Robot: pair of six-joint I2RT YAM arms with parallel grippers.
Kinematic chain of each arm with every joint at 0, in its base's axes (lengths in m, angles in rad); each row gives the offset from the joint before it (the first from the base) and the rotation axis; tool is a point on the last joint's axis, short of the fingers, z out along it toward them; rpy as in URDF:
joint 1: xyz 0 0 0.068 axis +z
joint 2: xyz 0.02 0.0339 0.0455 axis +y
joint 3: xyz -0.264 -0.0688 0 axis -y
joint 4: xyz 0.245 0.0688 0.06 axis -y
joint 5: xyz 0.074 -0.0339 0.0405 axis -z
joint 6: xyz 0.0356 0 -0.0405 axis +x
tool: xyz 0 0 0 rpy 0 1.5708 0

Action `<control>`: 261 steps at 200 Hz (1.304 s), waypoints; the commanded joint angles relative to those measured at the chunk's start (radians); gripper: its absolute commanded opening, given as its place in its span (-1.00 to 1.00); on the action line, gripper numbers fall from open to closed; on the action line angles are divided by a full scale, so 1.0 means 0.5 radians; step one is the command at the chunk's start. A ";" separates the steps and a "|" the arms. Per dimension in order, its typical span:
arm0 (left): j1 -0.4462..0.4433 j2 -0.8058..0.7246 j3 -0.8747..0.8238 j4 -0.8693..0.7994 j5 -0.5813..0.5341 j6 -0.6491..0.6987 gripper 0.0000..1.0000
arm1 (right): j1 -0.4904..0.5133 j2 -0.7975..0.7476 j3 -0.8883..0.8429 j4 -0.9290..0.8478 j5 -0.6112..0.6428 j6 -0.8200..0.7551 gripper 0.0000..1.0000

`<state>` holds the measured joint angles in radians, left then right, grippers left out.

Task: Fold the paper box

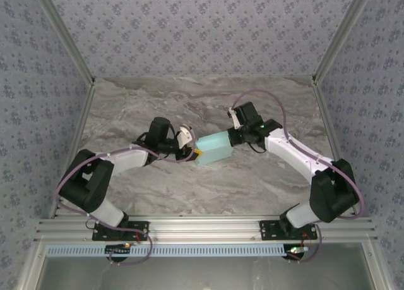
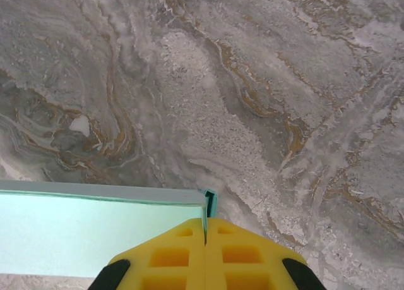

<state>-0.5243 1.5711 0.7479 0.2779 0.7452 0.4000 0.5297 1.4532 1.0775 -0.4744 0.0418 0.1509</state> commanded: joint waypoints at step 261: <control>0.013 0.145 0.081 0.067 -0.179 -0.030 -0.29 | 0.271 -0.453 -0.666 0.316 0.576 0.489 -0.96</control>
<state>-0.5392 1.6367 0.7719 0.3164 0.7788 0.4225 0.6472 1.2518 0.7879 -0.2386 0.2832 0.3744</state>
